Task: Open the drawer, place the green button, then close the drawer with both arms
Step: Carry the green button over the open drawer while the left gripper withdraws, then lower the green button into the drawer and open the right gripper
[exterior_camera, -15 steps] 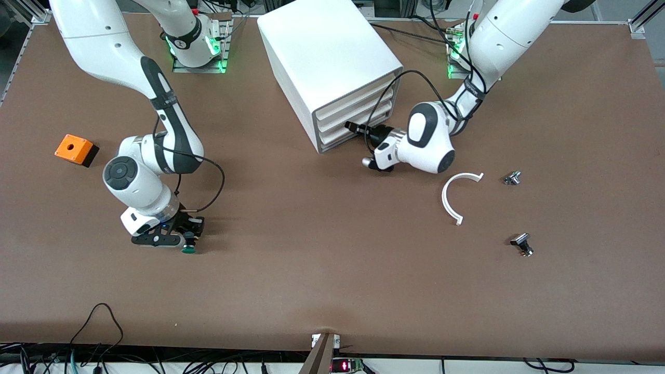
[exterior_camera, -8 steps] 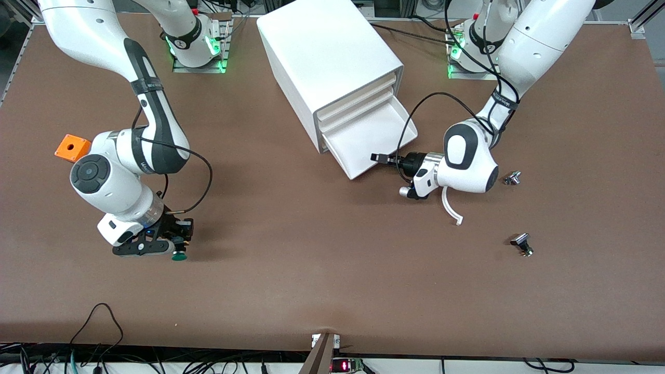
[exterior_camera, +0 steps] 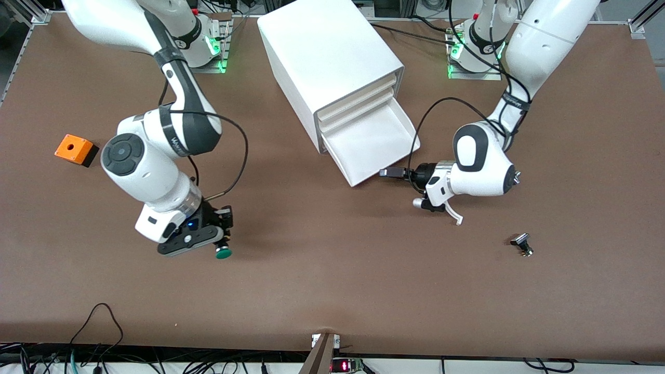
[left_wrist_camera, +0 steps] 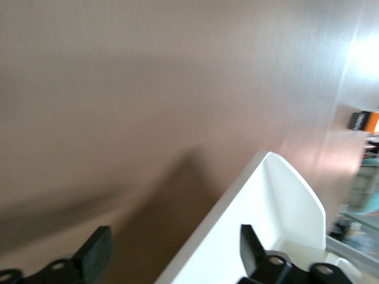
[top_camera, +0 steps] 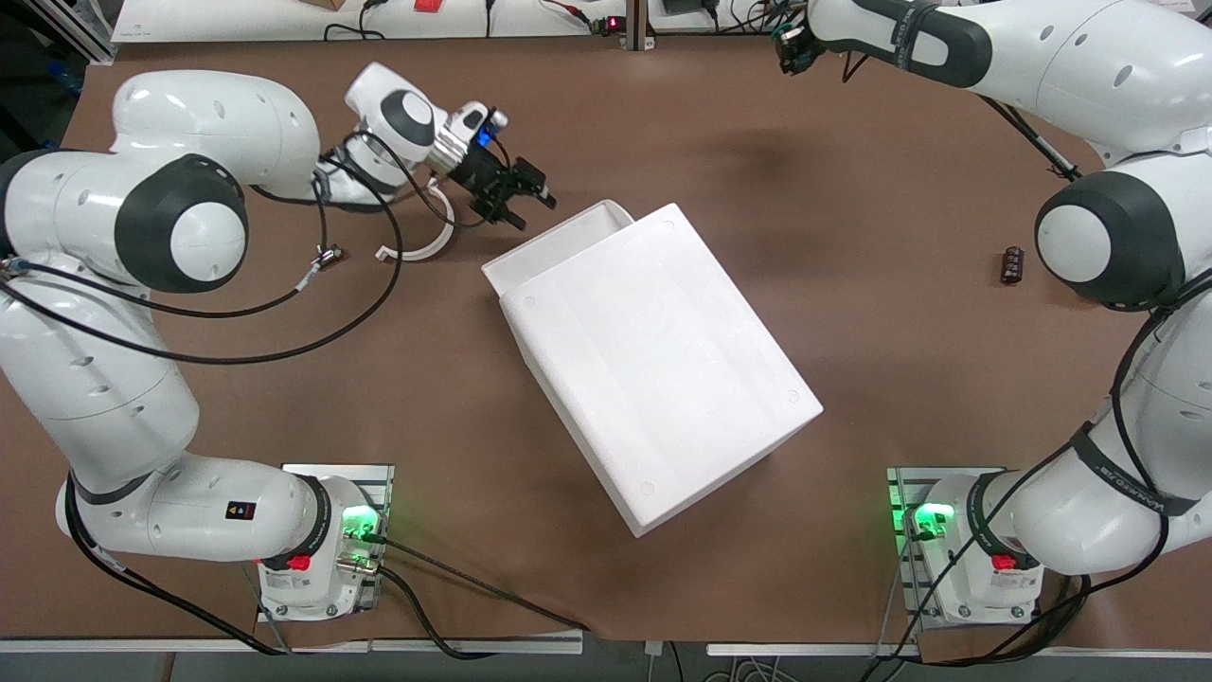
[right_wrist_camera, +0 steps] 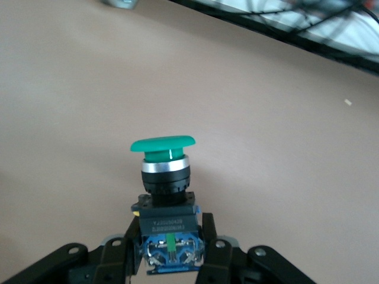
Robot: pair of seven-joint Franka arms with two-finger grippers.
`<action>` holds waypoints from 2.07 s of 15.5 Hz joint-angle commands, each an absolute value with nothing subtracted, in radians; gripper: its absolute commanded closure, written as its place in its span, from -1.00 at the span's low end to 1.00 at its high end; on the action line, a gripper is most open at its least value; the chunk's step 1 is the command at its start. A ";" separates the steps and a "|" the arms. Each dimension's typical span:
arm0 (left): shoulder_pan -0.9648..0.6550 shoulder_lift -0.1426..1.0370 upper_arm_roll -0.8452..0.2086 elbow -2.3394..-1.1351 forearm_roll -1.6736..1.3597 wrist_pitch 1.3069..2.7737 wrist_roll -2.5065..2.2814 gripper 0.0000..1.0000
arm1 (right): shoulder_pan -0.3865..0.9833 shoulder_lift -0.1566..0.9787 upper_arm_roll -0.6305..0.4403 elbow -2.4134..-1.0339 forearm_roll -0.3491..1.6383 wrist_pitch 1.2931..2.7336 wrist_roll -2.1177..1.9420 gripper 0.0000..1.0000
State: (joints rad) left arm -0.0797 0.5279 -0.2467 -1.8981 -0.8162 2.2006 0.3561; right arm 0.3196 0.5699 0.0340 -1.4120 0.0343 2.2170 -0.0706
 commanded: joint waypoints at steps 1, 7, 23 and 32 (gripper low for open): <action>-0.028 0.338 -0.204 -1.888 -0.668 2.191 0.341 -1.00 | 0.344 0.589 0.070 -1.353 0.034 2.197 -0.188 0.67; 0.081 0.096 -0.167 -1.892 -0.464 2.079 0.334 -1.00 | 0.469 0.603 0.146 -1.263 -0.064 2.200 -0.399 0.72; 0.038 -0.025 -0.100 -1.686 0.087 1.675 0.137 -1.00 | 0.656 0.735 0.313 -1.213 -0.123 2.062 -0.887 0.62; 0.038 0.012 -0.092 -1.684 0.087 1.681 0.117 -1.00 | 0.709 0.828 0.348 -1.249 -0.190 2.075 -0.818 0.62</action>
State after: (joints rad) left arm 0.0484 -0.0206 -0.0969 -1.7215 0.0608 1.6968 0.1224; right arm 0.6949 0.8209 0.3373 -1.2602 -0.1638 2.0771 -0.8551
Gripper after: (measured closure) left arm 0.000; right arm 0.590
